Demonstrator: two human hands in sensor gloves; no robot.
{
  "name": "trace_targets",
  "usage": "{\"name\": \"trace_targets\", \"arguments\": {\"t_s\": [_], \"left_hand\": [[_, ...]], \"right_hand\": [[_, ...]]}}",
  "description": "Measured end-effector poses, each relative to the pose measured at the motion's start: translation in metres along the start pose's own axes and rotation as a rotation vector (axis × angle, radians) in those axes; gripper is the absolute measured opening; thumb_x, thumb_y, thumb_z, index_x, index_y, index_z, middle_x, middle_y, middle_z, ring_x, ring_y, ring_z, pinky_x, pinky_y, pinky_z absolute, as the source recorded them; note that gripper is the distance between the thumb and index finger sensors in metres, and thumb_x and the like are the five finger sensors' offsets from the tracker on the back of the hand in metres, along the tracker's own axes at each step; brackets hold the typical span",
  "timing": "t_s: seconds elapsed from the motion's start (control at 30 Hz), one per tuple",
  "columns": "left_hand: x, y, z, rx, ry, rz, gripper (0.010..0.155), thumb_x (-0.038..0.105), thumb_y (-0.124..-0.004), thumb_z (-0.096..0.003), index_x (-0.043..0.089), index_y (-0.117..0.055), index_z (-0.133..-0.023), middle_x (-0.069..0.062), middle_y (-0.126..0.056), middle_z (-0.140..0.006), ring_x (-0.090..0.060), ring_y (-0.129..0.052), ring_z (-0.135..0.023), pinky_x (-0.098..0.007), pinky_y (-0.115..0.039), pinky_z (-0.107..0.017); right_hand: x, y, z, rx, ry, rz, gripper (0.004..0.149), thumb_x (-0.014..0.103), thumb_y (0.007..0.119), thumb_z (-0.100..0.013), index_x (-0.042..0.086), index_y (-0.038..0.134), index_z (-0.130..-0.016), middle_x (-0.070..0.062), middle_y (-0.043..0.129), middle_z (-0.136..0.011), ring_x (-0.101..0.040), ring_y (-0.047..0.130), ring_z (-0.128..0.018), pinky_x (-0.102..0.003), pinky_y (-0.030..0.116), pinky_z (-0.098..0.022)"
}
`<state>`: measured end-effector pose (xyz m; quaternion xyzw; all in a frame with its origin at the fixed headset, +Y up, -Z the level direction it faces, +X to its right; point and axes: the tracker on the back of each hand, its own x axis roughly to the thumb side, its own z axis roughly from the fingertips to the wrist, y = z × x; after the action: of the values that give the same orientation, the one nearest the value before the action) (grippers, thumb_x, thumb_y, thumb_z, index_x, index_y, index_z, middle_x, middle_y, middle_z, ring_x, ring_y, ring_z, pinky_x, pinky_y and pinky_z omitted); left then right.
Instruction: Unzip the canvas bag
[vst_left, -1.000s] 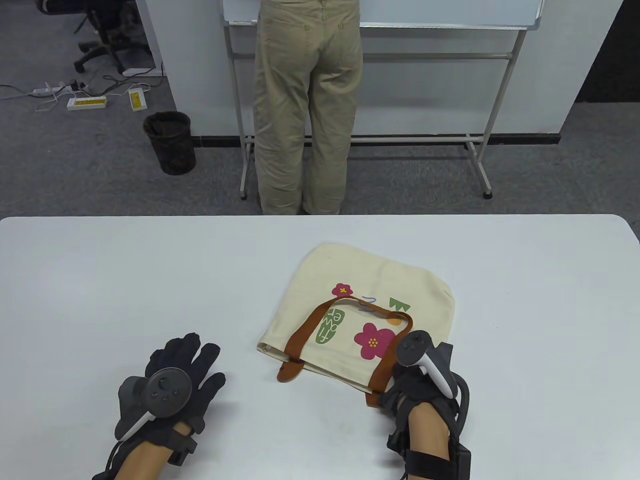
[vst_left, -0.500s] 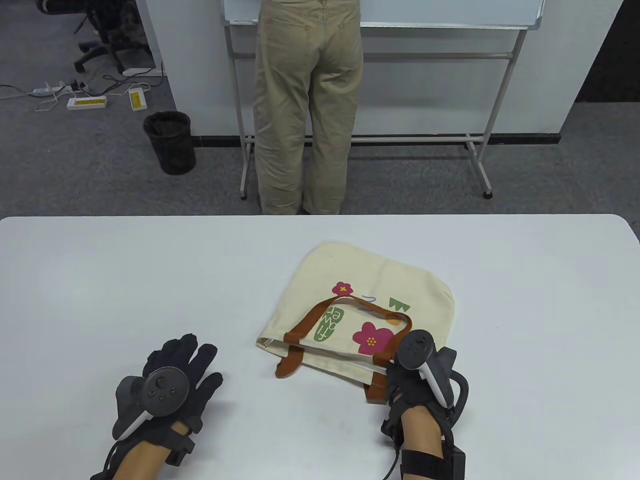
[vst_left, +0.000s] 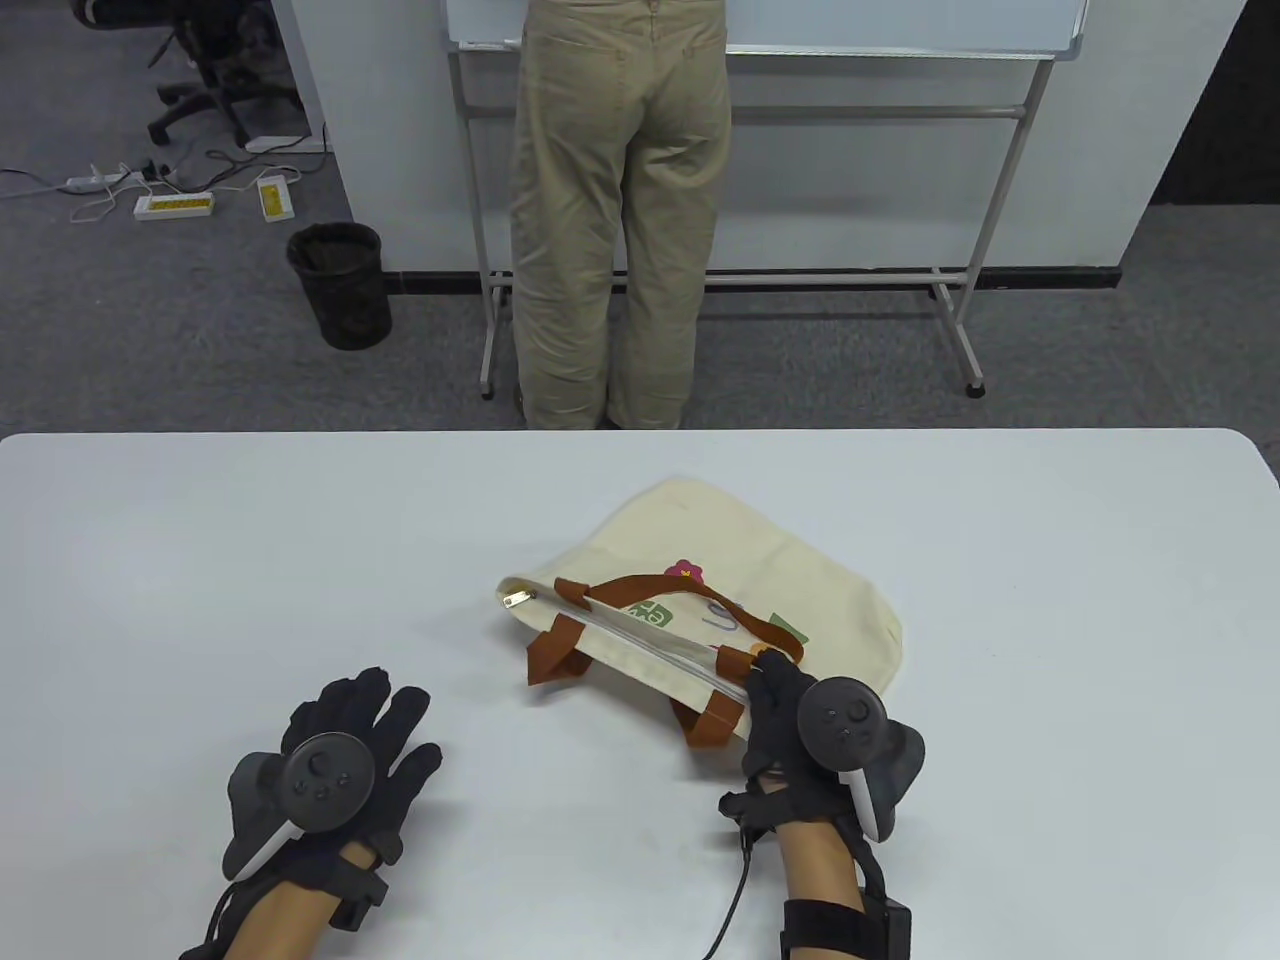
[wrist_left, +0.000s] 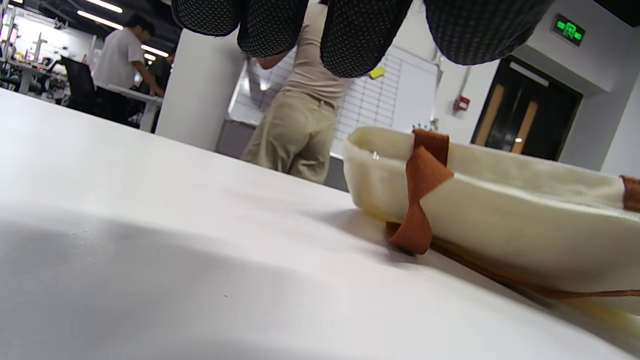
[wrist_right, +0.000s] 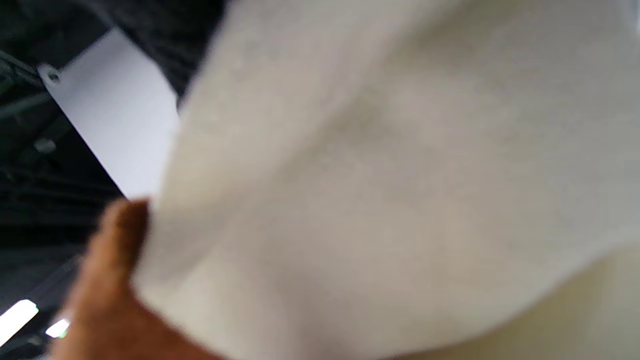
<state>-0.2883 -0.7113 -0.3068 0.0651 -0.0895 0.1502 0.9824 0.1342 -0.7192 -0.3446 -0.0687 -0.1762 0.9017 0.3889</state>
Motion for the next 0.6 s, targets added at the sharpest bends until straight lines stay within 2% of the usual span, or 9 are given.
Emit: {"name": "trace_targets", "arguments": {"t_s": [0.17,0.3,0.47,0.6], "left_hand": [[-0.001,0.001,0.000,0.015,0.010,0.006,0.065,0.057,-0.068,-0.0472,0.024,-0.065,-0.104,-0.020,-0.053,-0.116,-0.049,-0.050,-0.105,-0.071,-0.036,-0.071],[-0.006,0.004,0.000,0.034,0.039,0.040,0.065,0.057,-0.067,-0.0473,0.024,-0.065,-0.104,-0.020,-0.054,-0.116,-0.049,-0.051,-0.104,-0.071,-0.037,-0.071],[-0.018,0.008,0.002,0.070,0.126,0.202,0.066,0.057,-0.067,-0.0473,0.023,-0.064,-0.104,-0.021,-0.057,-0.115,-0.049,-0.055,-0.103,-0.071,-0.039,-0.071],[-0.034,0.009,0.004,0.096,0.205,0.411,0.068,0.058,-0.066,-0.0473,0.022,-0.062,-0.105,-0.022,-0.060,-0.113,-0.050,-0.057,-0.101,-0.071,-0.041,-0.070]], "right_hand": [[0.004,-0.006,-0.001,-0.002,0.000,-0.217,0.047,0.032,0.079,-0.041,0.007,0.089,-0.079,-0.013,0.102,-0.042,-0.030,0.100,-0.024,-0.051,0.080,-0.022],[0.008,-0.003,-0.002,0.087,-0.007,-0.467,0.047,0.032,0.078,-0.042,0.004,0.088,-0.079,-0.013,0.102,-0.041,-0.029,0.099,-0.020,-0.050,0.079,-0.019],[0.017,0.006,-0.001,0.210,-0.028,-0.669,0.048,0.033,0.077,-0.043,0.004,0.087,-0.079,-0.013,0.101,-0.041,-0.028,0.099,-0.019,-0.049,0.079,-0.018],[0.020,0.015,0.000,0.295,-0.020,-0.841,0.048,0.035,0.078,-0.043,0.005,0.089,-0.078,-0.012,0.104,-0.036,-0.027,0.101,-0.015,-0.048,0.081,-0.015]]}}
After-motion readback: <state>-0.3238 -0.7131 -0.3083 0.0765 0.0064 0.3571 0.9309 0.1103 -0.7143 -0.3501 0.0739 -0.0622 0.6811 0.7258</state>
